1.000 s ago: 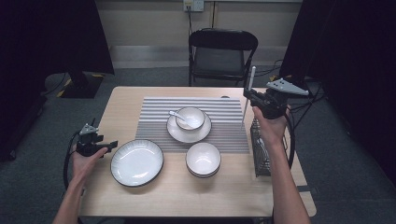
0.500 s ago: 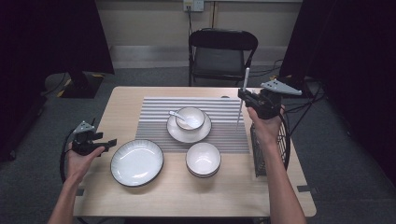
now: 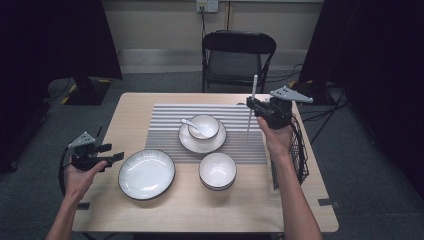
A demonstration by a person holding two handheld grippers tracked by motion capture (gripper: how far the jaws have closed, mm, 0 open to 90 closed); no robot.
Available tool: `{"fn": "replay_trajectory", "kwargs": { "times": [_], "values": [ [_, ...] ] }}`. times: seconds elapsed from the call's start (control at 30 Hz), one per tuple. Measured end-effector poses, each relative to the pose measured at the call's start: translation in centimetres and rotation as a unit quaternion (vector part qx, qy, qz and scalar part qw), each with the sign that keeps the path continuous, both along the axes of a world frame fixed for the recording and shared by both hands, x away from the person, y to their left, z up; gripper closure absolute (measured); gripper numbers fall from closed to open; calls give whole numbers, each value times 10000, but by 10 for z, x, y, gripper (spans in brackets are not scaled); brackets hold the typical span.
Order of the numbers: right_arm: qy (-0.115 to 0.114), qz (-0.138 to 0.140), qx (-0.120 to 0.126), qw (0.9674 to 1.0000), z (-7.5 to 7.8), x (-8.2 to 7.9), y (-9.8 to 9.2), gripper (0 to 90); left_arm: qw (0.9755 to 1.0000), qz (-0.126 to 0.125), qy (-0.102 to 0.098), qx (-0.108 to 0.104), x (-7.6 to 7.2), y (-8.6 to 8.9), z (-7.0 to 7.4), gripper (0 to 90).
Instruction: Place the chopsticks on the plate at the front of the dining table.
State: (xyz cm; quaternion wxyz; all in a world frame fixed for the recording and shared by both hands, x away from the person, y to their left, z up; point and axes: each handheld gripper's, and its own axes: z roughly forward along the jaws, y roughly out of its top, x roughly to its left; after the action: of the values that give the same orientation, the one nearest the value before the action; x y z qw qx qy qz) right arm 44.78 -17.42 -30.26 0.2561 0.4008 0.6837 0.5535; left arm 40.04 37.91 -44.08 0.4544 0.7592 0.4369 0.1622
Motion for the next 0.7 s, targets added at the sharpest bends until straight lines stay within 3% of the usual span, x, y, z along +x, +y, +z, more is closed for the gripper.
{"fn": "replay_trajectory", "kwargs": {
  "times": [0.17, 0.33, 0.53, 0.63, 0.7],
  "values": [
    [4, 52, 3, 10000, -1, -2, 5, 853, 9996, -189, -133, -143, -9, -5, 3, 295],
    [11, 92, -4, 10000, -2, -1, 9, 853, 9993, -267, -243, -84, -18, -11, 5, 318],
    [16, 133, -10, 9999, -1, -1, 14, 852, 9986, -457, -149, -222, -24, -17, 5, 309],
    [9, 178, -30, 9998, 0, -1, 18, 853, 9980, -600, -148, -118, -29, -22, 4, 309],
    [-3, 203, -42, 9998, 0, -1, 20, 852, 9973, -709, -130, -162, -31, -24, 3, 306]
  ]
}}
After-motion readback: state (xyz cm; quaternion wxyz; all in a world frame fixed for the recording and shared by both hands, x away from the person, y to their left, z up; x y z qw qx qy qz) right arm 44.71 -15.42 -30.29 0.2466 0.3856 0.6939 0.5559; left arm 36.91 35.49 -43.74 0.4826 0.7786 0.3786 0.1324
